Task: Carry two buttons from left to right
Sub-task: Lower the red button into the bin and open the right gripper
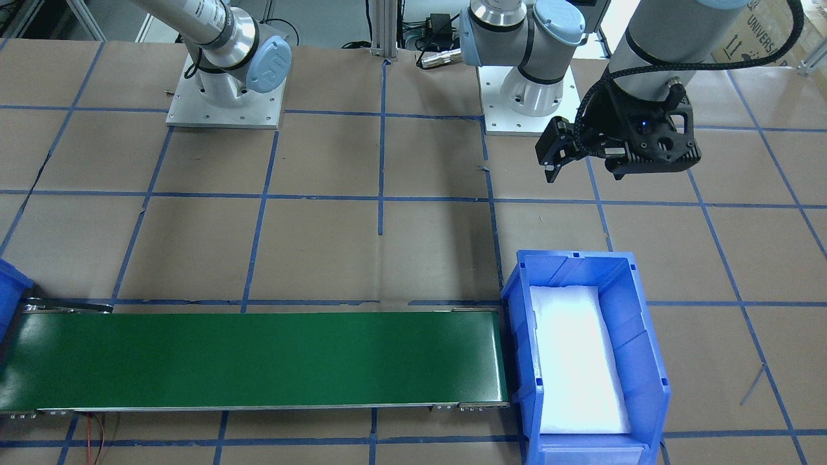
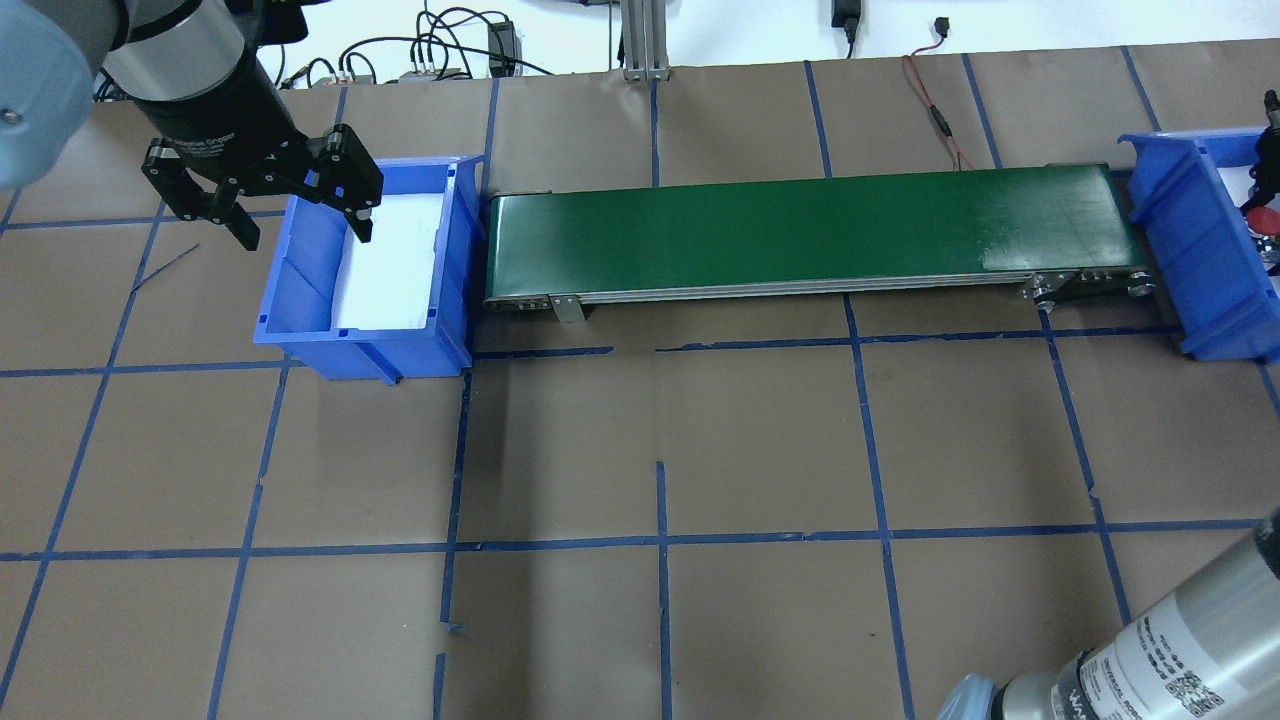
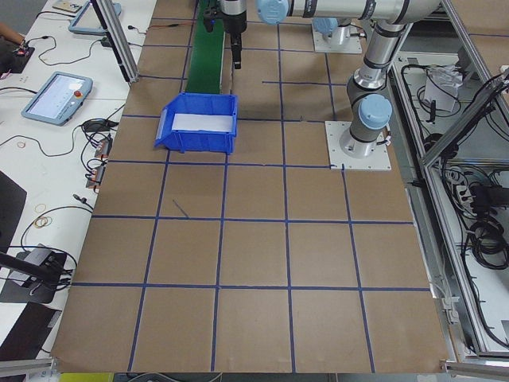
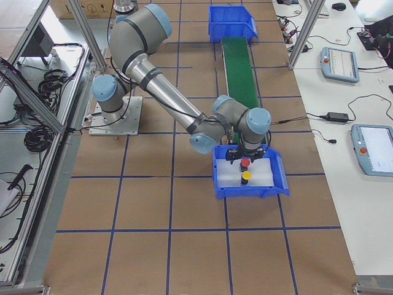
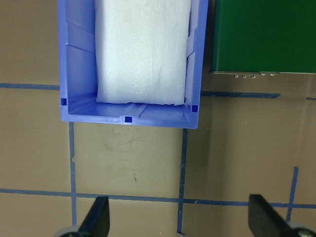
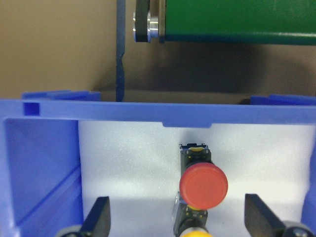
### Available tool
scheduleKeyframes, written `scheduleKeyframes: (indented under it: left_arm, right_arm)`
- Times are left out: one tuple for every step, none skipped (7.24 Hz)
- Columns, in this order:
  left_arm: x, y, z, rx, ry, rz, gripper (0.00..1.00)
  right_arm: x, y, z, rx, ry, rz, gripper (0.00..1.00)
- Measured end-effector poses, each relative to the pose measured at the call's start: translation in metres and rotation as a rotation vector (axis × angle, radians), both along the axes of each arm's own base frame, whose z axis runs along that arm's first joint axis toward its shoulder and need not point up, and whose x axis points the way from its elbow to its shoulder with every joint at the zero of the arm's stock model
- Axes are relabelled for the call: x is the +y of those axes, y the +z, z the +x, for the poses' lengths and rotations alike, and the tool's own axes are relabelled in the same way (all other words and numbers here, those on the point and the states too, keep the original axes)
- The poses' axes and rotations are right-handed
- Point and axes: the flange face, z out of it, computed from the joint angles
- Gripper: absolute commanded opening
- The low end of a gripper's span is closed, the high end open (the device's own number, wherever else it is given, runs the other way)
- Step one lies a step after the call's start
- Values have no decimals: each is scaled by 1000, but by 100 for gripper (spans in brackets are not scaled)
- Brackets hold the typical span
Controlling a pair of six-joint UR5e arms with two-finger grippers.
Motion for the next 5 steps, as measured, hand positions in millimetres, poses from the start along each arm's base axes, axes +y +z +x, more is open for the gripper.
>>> scheduleKeyframes:
  left_arm:
    - [0, 0, 0, 0, 1, 0, 100]
    - [0, 0, 0, 0, 1, 0, 100]
    - [0, 0, 0, 0, 0, 0, 100]
    - [0, 0, 0, 0, 0, 0, 100]
    - [0, 0, -1, 0, -1, 1, 100]
  right_arm:
    - [15, 38, 11, 2, -16, 7, 95]
    - [33, 76, 26, 5, -63, 26, 94]
    - [52, 107, 46, 8, -126, 52, 95]
    - [66, 134, 73, 9, -194, 70, 95]
    - [77, 159, 114, 12, -287, 77, 95]
